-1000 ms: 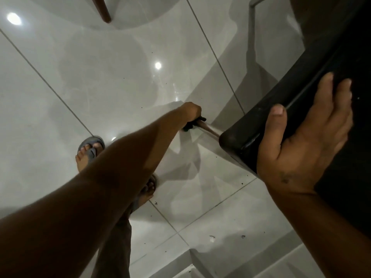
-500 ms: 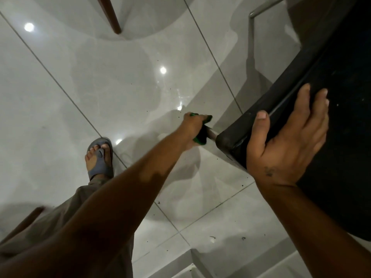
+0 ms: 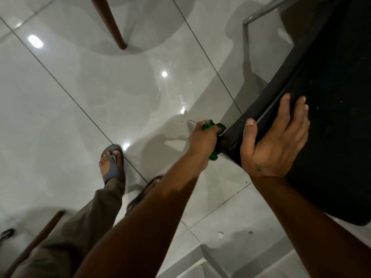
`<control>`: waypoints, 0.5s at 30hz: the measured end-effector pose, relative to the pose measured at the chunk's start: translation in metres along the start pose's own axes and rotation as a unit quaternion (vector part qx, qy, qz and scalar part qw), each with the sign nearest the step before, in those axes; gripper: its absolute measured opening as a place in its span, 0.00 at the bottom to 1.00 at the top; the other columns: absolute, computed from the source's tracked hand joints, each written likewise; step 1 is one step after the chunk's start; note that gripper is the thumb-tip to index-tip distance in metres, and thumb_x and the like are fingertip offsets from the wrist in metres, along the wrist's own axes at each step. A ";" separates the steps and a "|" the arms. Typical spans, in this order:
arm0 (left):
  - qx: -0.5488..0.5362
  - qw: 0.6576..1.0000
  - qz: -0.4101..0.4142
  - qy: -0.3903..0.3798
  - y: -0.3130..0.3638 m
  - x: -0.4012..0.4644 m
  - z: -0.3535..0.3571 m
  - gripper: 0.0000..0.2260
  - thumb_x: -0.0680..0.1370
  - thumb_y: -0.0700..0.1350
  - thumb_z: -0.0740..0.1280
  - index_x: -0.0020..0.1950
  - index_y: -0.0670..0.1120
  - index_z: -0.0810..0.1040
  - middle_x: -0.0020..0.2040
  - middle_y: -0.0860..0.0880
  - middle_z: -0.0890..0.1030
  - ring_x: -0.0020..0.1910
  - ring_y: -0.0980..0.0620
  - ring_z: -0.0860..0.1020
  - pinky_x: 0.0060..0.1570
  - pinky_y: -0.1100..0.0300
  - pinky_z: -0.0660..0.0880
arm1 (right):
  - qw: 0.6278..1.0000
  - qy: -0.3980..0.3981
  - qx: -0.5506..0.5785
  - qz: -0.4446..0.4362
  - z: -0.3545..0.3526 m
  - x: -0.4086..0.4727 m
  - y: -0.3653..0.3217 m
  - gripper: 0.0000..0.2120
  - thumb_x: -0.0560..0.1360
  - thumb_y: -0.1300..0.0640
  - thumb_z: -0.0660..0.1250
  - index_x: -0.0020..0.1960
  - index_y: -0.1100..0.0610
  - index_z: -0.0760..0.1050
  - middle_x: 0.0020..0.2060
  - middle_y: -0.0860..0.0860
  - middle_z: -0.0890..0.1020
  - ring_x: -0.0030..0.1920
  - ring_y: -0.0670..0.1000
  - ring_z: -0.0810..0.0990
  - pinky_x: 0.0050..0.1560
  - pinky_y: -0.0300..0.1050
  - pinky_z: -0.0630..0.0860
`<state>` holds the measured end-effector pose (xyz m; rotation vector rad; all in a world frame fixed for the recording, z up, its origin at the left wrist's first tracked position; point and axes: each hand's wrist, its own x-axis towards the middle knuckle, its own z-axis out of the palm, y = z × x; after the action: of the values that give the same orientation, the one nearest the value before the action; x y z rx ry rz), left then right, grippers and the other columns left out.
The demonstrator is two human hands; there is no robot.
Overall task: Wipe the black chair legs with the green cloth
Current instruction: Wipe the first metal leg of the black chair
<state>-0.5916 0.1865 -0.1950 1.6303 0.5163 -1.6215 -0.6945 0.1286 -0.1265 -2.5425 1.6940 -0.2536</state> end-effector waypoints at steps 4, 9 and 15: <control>0.015 1.000 -0.004 0.000 0.016 -0.029 0.004 0.12 0.78 0.44 0.66 0.62 0.49 0.78 0.55 0.42 0.83 0.53 0.41 0.83 0.55 0.43 0.82 | 1.000 -0.016 0.002 0.012 -0.002 0.001 -0.002 0.36 0.81 0.37 0.55 0.82 0.56 0.57 0.81 0.61 0.58 0.81 0.61 0.55 0.80 0.63 0.53; 0.042 0.999 -0.027 -0.007 0.032 -0.037 -0.007 0.07 0.76 0.42 0.68 0.54 0.46 0.81 0.50 0.41 0.84 0.49 0.40 0.83 0.49 0.46 0.82 | 0.999 -0.027 -0.006 0.022 -0.003 0.003 -0.004 0.36 0.81 0.35 0.51 0.82 0.55 0.56 0.81 0.61 0.58 0.81 0.60 0.55 0.80 0.60 0.50; 0.024 0.999 0.015 -0.022 0.044 -0.037 -0.019 0.09 0.73 0.39 0.73 0.53 0.48 0.83 0.49 0.43 0.87 0.46 0.45 0.85 0.45 0.53 0.83 | 0.997 -0.071 -0.014 0.029 -0.011 0.004 -0.008 0.36 0.81 0.36 0.51 0.82 0.56 0.56 0.81 0.61 0.58 0.81 0.61 0.55 0.81 0.61 0.50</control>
<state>-0.5501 0.1816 -0.1511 1.6258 0.4313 -1.6549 -0.6873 0.1280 -0.1139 -2.4591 1.7270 -0.0432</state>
